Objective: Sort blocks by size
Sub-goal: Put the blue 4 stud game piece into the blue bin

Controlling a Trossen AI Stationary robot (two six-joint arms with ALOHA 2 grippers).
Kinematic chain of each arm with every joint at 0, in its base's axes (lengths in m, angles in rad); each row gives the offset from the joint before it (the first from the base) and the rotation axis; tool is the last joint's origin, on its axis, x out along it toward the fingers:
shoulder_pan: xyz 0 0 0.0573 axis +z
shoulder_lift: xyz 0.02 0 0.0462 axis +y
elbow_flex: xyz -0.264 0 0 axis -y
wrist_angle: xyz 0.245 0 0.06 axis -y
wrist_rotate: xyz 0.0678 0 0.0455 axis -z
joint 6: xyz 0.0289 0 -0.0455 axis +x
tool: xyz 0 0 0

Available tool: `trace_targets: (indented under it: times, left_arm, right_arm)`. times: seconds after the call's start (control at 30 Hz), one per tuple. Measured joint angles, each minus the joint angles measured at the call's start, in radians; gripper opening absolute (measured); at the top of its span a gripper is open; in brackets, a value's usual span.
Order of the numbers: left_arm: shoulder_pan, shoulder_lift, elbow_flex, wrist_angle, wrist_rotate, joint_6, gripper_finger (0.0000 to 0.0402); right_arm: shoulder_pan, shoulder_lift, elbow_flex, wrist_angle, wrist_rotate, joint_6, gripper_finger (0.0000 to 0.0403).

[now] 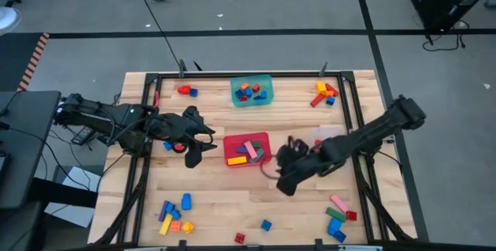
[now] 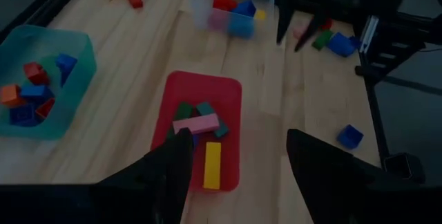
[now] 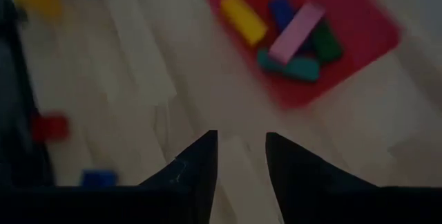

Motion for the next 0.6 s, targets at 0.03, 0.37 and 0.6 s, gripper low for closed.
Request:
trace_targets:
  times: [0.03,0.37,0.6]
  left_arm:
    - [0.000,0.000,0.000,-0.001,0.000,-0.009,0.0241]
    - [0.000,0.003,0.000,-0.006,0.000,-0.011,0.0241]
    - [-0.008,0.027,0.000,-0.004,0.000,-0.010,0.0241]
  right_arm:
    - [0.000,0.020,0.000,0.000,-0.011,-0.002,0.0137]
    - [0.007,0.145,0.000,0.126,-0.276,-0.319,0.0183]
    - [0.078,0.180,0.000,0.183,-0.345,-0.593,0.0267]
